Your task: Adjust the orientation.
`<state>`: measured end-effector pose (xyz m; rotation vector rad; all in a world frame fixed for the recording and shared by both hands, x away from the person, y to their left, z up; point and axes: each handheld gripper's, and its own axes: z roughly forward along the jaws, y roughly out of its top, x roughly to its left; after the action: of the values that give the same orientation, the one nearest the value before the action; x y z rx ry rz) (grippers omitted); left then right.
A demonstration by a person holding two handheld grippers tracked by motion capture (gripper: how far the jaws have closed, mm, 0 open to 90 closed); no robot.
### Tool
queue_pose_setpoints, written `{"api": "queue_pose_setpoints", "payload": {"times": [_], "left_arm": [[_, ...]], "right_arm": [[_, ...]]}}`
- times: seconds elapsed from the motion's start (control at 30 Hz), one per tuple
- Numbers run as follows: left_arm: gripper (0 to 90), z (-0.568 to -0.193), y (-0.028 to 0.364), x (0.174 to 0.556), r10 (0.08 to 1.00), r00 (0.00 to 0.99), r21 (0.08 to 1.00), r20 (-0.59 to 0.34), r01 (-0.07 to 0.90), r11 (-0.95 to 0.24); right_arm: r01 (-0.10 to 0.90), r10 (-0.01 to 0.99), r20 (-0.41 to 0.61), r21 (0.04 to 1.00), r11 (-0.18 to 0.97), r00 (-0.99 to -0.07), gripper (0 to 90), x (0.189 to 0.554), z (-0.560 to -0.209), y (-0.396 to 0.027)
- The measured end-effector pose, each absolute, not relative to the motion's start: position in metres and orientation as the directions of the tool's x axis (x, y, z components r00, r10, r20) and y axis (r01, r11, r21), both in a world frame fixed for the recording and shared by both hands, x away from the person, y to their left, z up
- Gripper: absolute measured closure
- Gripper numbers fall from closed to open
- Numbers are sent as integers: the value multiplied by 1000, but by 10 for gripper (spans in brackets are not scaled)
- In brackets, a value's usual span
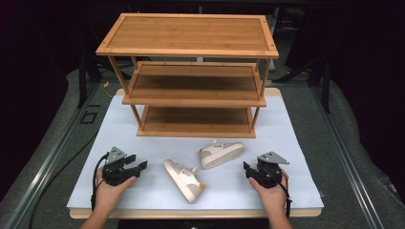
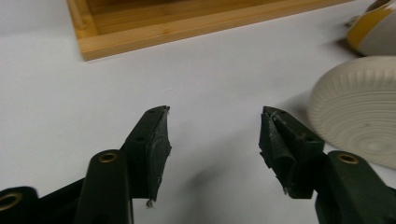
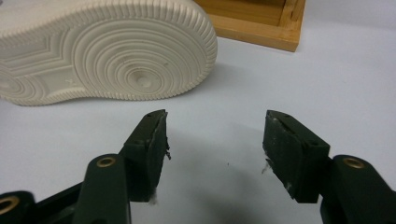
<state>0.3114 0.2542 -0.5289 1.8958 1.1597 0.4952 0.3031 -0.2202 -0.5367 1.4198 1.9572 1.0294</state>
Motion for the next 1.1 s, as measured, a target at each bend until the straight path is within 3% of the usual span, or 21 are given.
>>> {"api": "queue_pose_setpoints", "payload": {"times": [0.43,0.8,1.1], "left_arm": [[605,-514,235,294,807,581,831,-110,500,-246],[854,-491,205,284,721,683,854,-117,439,-278],[856,-490,187,288,695,710,852,-114,429,-299]], "right_arm": [[566,946,85,817,113,-312,453,298,-532,-223],[578,948,91,809,110,-306,454,300,-535,-224],[586,950,109,805,89,-294,453,300,-536,-226]]}}
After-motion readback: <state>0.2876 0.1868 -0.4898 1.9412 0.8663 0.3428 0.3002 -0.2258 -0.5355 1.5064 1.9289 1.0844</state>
